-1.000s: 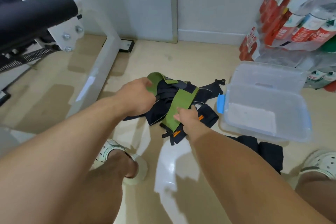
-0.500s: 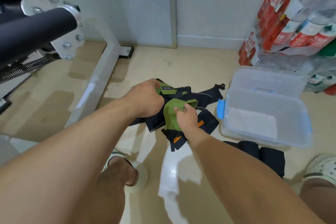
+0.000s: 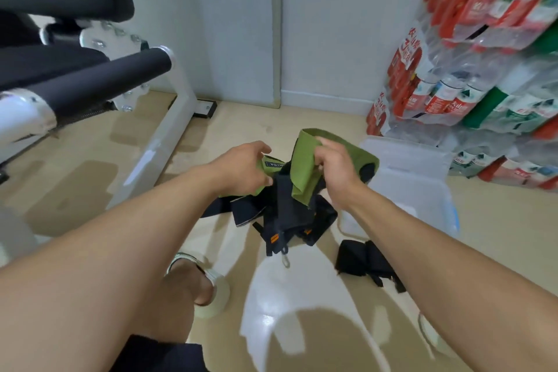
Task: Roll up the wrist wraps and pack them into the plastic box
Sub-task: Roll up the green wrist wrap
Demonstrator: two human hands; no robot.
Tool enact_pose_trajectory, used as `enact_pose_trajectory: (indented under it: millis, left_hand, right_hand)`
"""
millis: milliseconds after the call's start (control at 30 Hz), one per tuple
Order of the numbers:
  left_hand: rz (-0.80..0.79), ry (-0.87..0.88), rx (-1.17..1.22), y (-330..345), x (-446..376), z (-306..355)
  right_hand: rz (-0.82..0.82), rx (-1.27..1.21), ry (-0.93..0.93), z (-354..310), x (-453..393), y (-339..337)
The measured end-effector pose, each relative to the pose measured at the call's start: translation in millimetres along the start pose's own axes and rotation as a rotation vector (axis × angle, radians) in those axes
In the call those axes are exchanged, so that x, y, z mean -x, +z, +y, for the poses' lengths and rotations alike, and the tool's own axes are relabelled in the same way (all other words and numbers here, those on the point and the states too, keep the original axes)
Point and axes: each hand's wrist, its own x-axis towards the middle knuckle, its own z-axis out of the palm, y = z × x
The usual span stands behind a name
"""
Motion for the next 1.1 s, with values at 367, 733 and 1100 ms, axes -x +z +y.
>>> enact_pose_trajectory:
  millis: [367, 733, 1100]
  left_hand:
    - [0.116, 0.15, 0.132, 14, 5, 18]
    - [0.294, 0.178, 0.299, 12, 5, 24]
    - [0.009, 0.114, 0.513, 19, 16, 26]
  right_hand:
    - [-0.082, 0.053, 0.076, -84, 23, -6]
    - [-0.267, 0.344, 0.089, -76, 35, -37]
    - [-0.034, 0.797, -0.133, -60, 29, -32]
